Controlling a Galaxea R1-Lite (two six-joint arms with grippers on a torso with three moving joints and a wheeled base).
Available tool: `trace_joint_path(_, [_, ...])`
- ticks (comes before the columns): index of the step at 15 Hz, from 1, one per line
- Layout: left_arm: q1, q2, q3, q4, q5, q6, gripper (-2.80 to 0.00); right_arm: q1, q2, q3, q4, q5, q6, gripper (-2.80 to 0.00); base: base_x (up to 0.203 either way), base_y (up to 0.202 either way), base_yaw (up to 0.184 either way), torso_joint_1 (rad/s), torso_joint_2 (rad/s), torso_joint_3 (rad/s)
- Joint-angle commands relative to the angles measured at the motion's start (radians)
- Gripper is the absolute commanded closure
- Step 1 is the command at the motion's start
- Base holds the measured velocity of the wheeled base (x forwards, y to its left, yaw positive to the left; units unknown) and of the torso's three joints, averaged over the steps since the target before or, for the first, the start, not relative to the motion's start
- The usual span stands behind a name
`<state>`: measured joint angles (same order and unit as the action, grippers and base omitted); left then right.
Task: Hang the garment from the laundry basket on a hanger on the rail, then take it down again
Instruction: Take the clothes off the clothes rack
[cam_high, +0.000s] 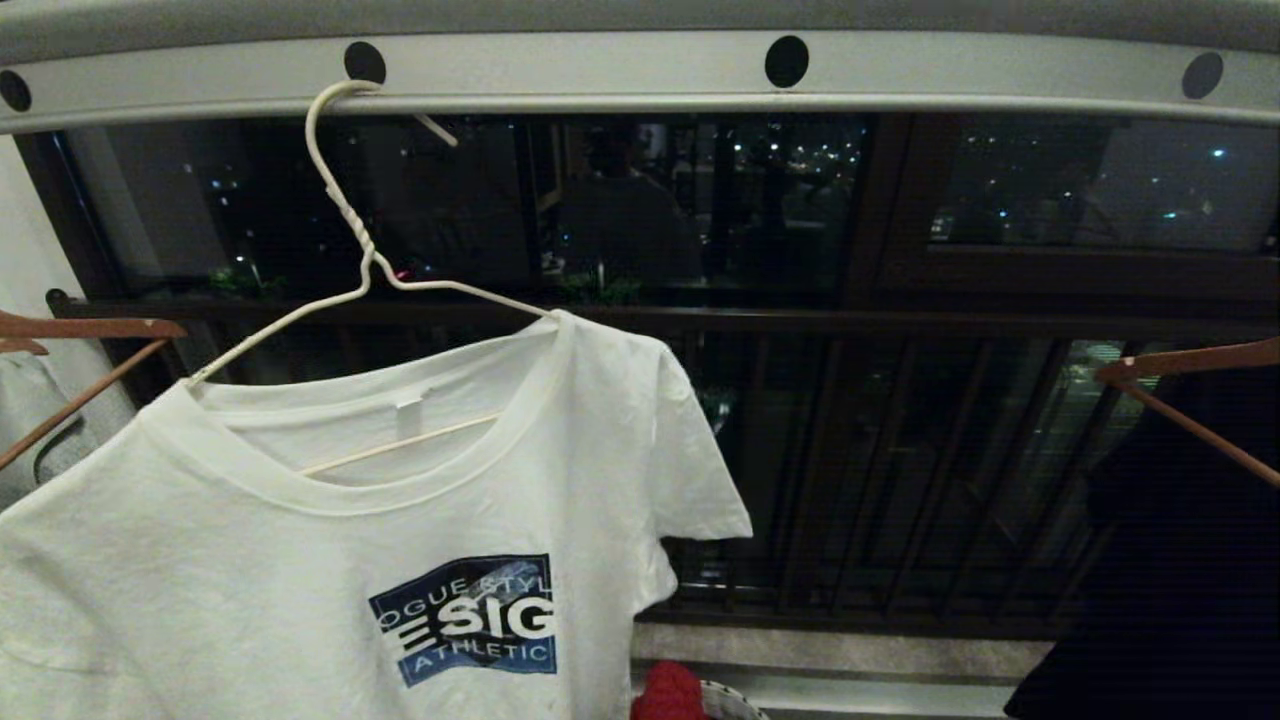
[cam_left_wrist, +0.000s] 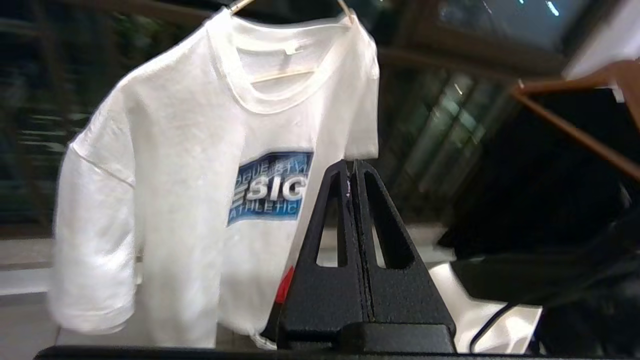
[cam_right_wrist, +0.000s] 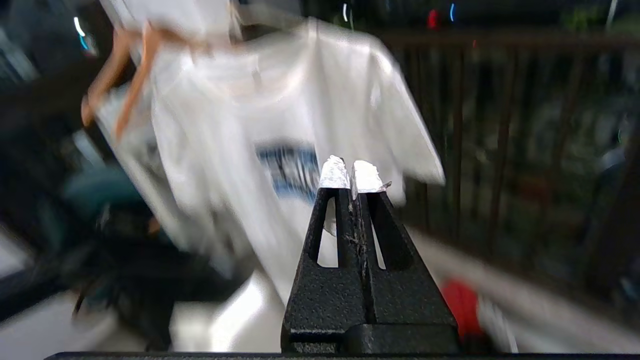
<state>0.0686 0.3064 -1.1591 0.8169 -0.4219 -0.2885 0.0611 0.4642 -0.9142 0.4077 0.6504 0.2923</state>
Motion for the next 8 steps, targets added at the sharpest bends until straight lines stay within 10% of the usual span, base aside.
trace_joint_path(1, [0.035, -0.034, -0.085, 0.112, -0.003, -0.028, 0.00, 0.036, -0.076, -0.107, 0.299, -0.007, -0.046, 0.00, 0.000, 0.000, 0.000, 0.000, 0.00, 0.000])
trace_joint_path(8, [0.009, -0.040, -0.116, 0.189, 0.026, -0.078, 0.00, 0.010, -0.179, -0.141, 0.425, -0.327, -0.061, 0.00, 0.000, 0.000, 0.000, 0.000, 0.00, 0.000])
